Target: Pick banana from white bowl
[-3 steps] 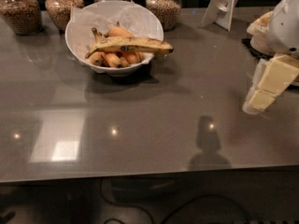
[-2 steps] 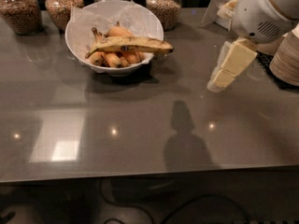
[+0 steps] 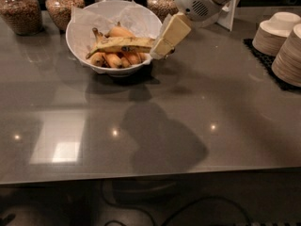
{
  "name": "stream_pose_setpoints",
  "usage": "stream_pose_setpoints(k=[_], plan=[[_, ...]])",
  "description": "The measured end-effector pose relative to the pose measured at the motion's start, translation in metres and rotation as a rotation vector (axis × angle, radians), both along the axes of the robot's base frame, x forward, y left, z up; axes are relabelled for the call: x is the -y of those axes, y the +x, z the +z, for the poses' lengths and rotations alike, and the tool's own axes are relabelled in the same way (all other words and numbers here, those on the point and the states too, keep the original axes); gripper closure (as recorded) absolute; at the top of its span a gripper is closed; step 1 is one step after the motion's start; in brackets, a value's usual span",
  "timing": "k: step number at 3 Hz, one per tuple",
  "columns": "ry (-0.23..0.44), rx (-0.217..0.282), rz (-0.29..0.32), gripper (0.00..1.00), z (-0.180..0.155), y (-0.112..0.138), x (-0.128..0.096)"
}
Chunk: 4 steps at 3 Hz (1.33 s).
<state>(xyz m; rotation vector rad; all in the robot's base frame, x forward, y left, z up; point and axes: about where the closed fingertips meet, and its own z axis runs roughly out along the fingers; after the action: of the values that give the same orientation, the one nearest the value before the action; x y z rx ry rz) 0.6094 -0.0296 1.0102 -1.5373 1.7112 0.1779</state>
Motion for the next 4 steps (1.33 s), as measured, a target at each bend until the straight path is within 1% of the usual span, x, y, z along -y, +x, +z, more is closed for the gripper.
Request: stream_pose_setpoints(k=[1, 2, 3, 4], plan=[[0.000, 0.000, 0.000, 0.00, 0.000, 0.000, 0.000], [0.013, 0.015, 0.013, 0.00, -0.008, 0.013, -0.013], [0.044, 0.028, 0.039, 0.07, -0.020, 0.033, -0.038], [0.071, 0.017, 0.062, 0.26, -0.033, 0.045, -0.059]])
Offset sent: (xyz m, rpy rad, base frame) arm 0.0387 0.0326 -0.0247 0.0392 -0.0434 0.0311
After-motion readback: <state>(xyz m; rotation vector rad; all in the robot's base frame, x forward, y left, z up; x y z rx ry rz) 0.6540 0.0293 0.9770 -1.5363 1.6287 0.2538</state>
